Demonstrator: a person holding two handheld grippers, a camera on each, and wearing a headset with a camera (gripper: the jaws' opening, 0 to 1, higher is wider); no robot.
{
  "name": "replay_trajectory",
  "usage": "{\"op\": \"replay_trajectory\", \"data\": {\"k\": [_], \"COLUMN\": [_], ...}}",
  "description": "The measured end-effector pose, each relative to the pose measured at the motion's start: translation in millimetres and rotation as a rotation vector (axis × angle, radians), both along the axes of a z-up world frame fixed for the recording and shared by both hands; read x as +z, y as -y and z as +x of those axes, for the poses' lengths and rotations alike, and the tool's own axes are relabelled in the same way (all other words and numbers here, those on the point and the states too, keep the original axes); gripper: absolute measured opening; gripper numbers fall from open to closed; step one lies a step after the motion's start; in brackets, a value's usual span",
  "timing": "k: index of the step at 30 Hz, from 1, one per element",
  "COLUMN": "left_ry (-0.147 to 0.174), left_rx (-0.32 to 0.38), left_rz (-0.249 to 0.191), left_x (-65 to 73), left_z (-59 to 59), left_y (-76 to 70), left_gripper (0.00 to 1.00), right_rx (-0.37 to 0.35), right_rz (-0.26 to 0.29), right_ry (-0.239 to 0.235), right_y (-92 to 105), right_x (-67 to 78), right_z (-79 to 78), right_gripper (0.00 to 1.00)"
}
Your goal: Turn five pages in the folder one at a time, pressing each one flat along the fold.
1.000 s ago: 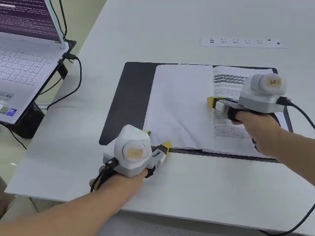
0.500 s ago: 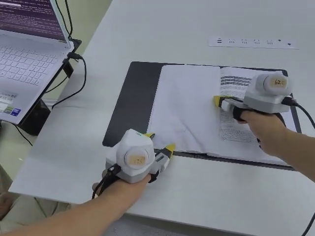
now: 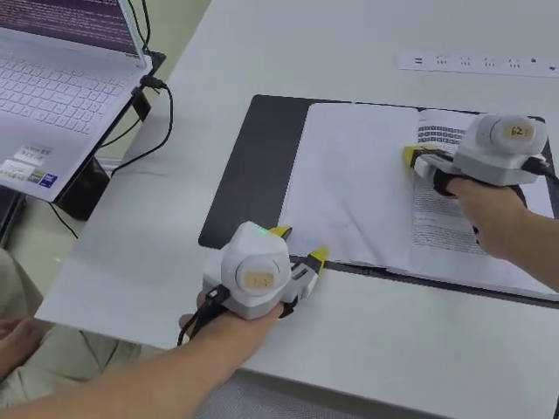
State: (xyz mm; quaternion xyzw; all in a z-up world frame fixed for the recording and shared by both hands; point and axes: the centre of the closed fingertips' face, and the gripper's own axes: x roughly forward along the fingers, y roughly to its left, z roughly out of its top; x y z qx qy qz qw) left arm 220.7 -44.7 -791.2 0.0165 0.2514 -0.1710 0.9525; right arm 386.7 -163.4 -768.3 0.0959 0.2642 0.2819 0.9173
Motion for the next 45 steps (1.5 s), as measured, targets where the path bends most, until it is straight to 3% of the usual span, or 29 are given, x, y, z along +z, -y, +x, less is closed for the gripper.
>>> {"op": "replay_trajectory", "data": {"k": [15, 24, 31, 37, 40, 42, 45], "left_ry": [0.01, 0.018, 0.022, 0.027, 0.028, 0.029, 0.029], "left_rx": [0.016, 0.016, 0.02, 0.026, 0.028, 0.027, 0.026], "left_rz": [-0.009, -0.013, -0.017, -0.021, -0.023, -0.024, -0.024], "left_x": [3.3, 3.7, 3.0, 1.9, 2.3, 2.1, 2.5], "left_z": [-0.9, -0.3, 0.6, 1.7, 1.8, 1.9, 1.8], "left_y": [-0.1, -0.5, -1.1, -1.9, -2.3, -2.3, -2.3], "left_gripper": [0.34, 0.33, 0.33, 0.33, 0.32, 0.32, 0.32], "right_rx": [-0.018, -0.036, -0.074, -0.107, -0.112, -0.14, -0.123], "right_rz": [-0.04, -0.061, -0.074, -0.084, -0.084, -0.049, -0.063], "right_ry": [0.058, 0.088, 0.103, 0.107, 0.108, 0.084, 0.089], "right_y": [-4.7, -4.4, -0.7, 3.8, 3.8, 4.8, 3.7], "right_x": [-1.7, -14.7, -17.4, -17.0, -15.4, -13.6, -12.8], "right_z": [35.9, 74.7, 93.1, 100.6, 97.7, 94.5, 87.1], "right_gripper": [0.0, 0.0, 0.0, 0.0, 0.0, 0.0, 0.0]}}
